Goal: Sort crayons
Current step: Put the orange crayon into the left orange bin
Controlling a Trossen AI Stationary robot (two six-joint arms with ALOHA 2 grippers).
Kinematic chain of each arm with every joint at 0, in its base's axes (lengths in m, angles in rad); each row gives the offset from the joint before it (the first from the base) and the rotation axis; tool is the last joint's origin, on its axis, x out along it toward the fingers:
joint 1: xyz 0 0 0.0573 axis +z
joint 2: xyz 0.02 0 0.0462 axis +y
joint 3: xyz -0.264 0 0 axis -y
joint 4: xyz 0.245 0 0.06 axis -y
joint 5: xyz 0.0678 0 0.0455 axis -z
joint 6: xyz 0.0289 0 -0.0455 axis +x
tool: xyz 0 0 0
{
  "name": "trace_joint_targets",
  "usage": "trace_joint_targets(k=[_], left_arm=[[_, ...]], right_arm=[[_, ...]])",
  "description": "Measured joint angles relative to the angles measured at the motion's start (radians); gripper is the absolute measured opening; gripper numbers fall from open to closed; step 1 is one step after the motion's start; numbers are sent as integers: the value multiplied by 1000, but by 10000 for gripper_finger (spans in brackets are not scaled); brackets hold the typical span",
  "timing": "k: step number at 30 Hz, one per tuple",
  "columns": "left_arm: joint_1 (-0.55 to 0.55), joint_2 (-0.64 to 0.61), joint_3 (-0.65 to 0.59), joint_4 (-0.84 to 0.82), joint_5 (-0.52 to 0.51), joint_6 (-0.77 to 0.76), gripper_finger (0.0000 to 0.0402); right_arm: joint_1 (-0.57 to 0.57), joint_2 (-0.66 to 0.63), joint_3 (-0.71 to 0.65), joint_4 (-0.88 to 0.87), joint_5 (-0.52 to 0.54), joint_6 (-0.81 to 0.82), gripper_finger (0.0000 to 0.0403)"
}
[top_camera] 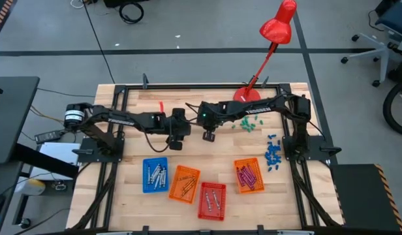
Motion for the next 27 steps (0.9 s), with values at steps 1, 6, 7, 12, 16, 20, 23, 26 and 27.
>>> trace_joint_targets(k=[1,6,7,12,16,20,23,26,27], left_arm=[[0,11,0,15,0,8,171],[0,63,0,84,-10,18,184],[0,72,0,87,-20,20,184],[0,108,0,109,-61,23,181],[-1,112,0,115,-68,16,181],[-12,112,0,115,-71,6,181],[-18,112,0,116,-73,6,181],[-24,109,0,115,-73,5,181],[-27,106,0,116,-74,5,181]], right_arm=[[4,0,0,3,0,0,32],[19,0,0,11,-4,0,32],[20,0,0,15,-7,1,32],[26,0,1,30,-20,6,32],[25,0,1,27,-22,11,32],[26,-1,1,20,-24,11,32],[26,-1,1,20,-26,11,32],[27,-1,2,9,-28,11,32],[27,-1,2,3,-29,11,32]])
